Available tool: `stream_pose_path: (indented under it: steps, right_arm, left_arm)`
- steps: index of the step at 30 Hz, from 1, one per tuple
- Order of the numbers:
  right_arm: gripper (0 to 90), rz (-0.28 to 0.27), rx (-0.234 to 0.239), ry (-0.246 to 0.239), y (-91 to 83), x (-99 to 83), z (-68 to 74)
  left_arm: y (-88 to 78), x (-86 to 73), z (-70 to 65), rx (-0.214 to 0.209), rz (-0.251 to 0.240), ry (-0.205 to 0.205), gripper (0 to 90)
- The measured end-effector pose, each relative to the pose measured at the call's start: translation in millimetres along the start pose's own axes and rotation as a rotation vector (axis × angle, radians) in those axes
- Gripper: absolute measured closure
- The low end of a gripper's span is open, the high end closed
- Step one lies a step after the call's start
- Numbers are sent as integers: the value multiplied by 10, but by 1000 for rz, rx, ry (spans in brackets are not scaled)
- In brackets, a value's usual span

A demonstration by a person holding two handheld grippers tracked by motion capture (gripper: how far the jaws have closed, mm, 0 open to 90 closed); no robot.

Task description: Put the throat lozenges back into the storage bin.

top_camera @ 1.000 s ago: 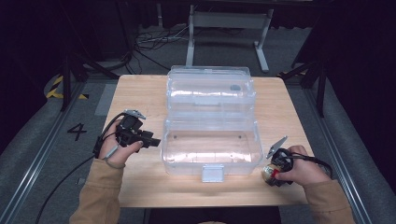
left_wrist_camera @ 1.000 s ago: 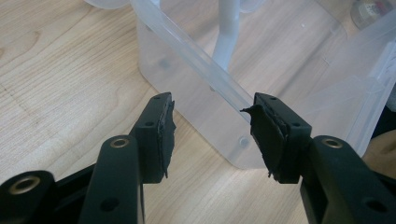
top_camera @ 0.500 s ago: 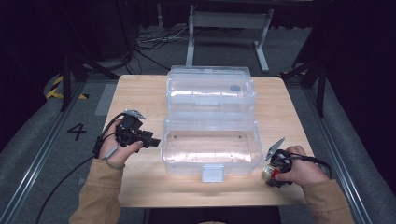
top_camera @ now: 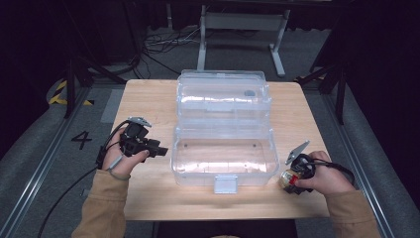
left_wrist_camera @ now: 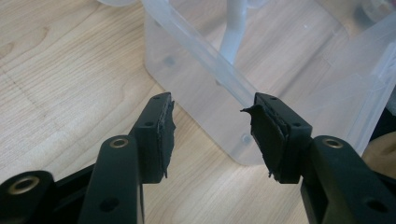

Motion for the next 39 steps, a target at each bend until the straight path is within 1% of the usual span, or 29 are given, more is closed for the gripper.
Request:
stream_pose_path:
  steps: [1,5,6,10,13,14,21,26,33,36,39]
  right_arm:
    - [201,-14,-3,1,-38,13,-9]
    - [202,-31,-6,-1,-145,47,-21]
    - [202,-36,-10,-5,-179,59,-29]
    - [201,-65,-10,4,-303,116,-40]
    - [202,-80,-23,4,-389,159,-59]
    - [202,-85,-32,11,-408,173,-60]
    - [202,-94,-28,-10,-528,234,-74]
    - [202,-118,-38,-20,-653,292,-84]
    - [202,-140,-48,-41,-793,396,-56]
    - [202,-158,-37,-45,-844,445,-40]
    - [202,-154,-49,-50,-887,480,-40]
  left_arm:
    - [-2,-3,0,2,1,3,495]
    - [-19,-13,5,7,-3,6,494]
    - [-26,-18,3,9,-3,-2,494]
    - [-39,-29,16,11,-6,-4,494]
    - [-49,-36,23,13,-11,-14,494]
    - [-52,-36,26,13,-12,-14,494]
    - [-59,-39,34,11,-15,-17,492]
    - [-61,-40,38,14,-15,-17,491]
    - [-67,-48,39,18,-15,-23,489]
    - [-71,-59,47,21,-14,-20,487]
    - [-76,-76,51,22,-13,-27,487]
Point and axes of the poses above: each handheld gripper's, and its own axes: y roughly forward along the jaws, x roughly out of its top, z roughly to its left, the point moved 5 cm from there along y, roughly forward along the jaws, and after that the axes turned 3 degrees about x, right-handed, at the moved point
